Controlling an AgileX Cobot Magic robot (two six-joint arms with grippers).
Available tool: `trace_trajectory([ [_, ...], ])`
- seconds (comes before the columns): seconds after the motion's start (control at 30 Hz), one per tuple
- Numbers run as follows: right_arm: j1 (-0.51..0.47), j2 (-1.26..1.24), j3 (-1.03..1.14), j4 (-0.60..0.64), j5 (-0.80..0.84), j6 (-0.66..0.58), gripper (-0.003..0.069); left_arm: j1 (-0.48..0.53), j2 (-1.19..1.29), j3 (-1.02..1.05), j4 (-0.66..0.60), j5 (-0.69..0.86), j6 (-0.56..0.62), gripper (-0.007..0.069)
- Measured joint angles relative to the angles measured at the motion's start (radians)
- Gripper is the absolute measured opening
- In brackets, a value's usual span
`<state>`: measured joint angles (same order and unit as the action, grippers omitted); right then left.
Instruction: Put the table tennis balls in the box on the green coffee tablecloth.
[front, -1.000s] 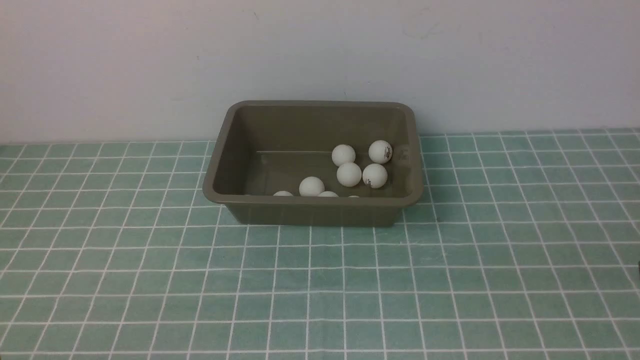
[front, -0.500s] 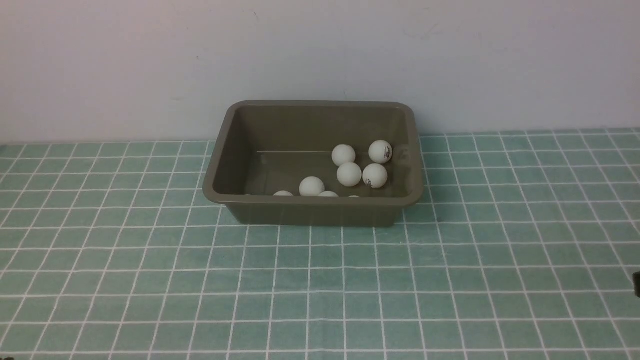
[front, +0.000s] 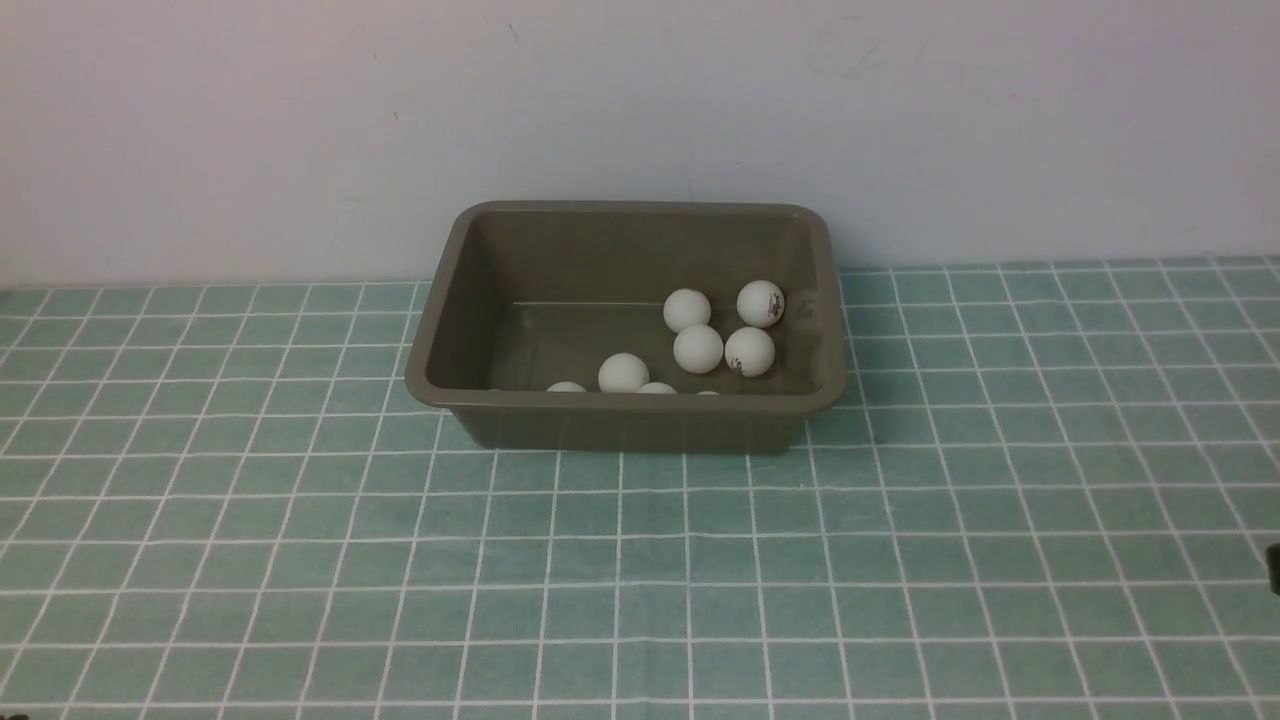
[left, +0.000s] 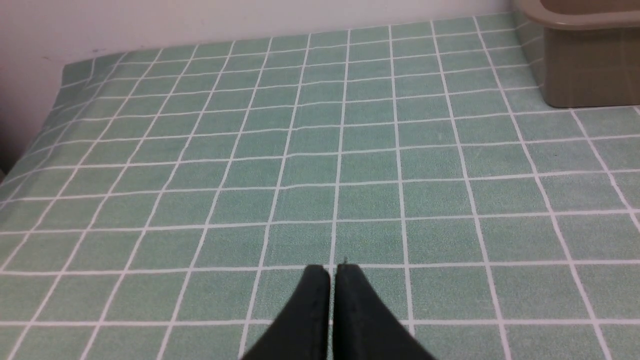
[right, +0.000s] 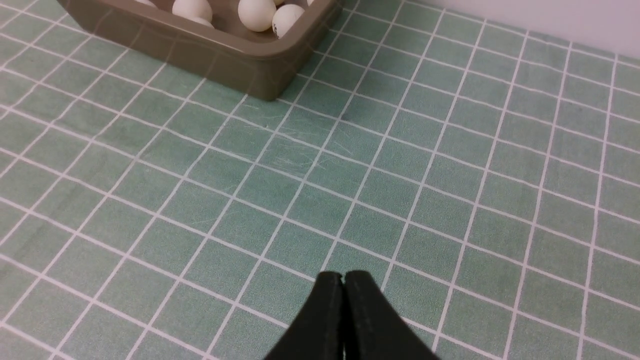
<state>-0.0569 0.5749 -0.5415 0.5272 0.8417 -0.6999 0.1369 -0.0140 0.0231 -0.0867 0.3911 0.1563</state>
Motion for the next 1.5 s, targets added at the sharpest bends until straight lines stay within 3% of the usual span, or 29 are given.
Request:
trace_trajectory([
  [0.23,-0.022,-0.059,0.002,-0.085,-0.010,-0.058,-0.0010,0.000,0.000,0.000,0.000,0.000,0.000,-0.0004],
  [0.4,-0.019,-0.234,0.102,-0.115,-0.197,-0.087,-0.0010,0.000,0.000,0.000,0.000,0.000,0.000,-0.0004],
  [0.67,-0.019,-0.465,0.409,0.089,-0.601,-0.081,-0.0010,0.000,0.000,0.000,0.000,0.000,0.000,-0.0004],
  [0.77,-0.019,-0.516,0.462,0.160,-0.666,-0.081,-0.0010,0.000,0.000,0.000,0.000,0.000,0.000,-0.0004],
  [1.5,-0.019,-0.554,0.509,0.250,-0.769,-0.077,-0.0010,0.000,0.000,0.000,0.000,-0.001,0.000,-0.0004],
])
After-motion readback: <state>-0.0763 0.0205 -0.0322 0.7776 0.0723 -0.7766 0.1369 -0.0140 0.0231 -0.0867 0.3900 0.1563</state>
